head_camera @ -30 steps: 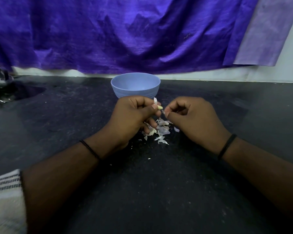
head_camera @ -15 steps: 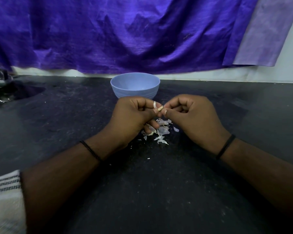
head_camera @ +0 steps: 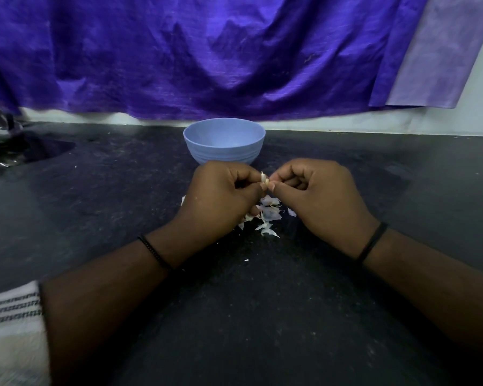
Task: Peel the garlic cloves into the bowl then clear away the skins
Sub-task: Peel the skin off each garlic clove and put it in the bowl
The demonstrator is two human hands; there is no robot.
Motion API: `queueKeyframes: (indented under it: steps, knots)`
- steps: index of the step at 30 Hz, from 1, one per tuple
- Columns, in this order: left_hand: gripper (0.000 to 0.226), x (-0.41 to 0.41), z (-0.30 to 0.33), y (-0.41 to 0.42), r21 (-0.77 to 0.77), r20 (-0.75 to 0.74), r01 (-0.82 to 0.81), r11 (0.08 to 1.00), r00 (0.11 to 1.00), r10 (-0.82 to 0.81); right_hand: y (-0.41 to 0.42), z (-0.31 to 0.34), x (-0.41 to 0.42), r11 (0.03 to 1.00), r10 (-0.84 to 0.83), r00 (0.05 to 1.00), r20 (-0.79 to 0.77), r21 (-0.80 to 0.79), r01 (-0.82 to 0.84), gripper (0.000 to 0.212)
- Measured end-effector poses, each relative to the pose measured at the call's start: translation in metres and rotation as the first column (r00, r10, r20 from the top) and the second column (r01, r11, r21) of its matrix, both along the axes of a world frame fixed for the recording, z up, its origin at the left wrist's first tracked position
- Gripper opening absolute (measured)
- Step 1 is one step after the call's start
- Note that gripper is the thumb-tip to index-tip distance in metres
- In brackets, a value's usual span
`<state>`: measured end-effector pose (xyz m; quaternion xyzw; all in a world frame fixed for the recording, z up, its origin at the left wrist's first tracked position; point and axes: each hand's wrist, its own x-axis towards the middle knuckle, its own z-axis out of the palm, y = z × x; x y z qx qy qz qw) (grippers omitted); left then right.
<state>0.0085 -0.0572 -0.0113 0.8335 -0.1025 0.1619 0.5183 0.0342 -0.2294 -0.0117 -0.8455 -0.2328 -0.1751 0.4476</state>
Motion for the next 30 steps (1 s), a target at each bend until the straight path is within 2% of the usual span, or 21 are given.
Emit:
queueKeyframes:
  steps: [12, 19, 25, 30]
  knots:
    - [0.009, 0.0001, 0.0042, 0.0044, 0.004, 0.053, -0.057, 0.998, 0.997, 0.057, -0.001, 0.0042, -0.0021, 0.996, 0.086, 0.996, 0.01, 0.001, -0.086, 0.003]
    - [0.01, -0.0004, 0.0025, 0.0033, 0.057, 0.053, -0.02, 0.998, 0.998, 0.017, -0.0012, 0.003, -0.0018, 0.997, 0.081, 0.997, 0.011, 0.016, -0.081, 0.003]
    - [0.018, 0.0023, 0.002, 0.001, -0.082, -0.036, 0.075, 0.994, 0.996, -0.078, -0.0019, 0.0037, -0.0008, 0.997, 0.033, 0.999, 0.011, 0.067, -0.034, 0.007]
    - [0.017, 0.0018, 0.0044, 0.0009, -0.135, -0.052, 0.118, 0.984, 0.991, -0.126, -0.0031, 0.0051, -0.001, 0.999, 0.028, 0.998, 0.051, 0.029, -0.03, 0.006]
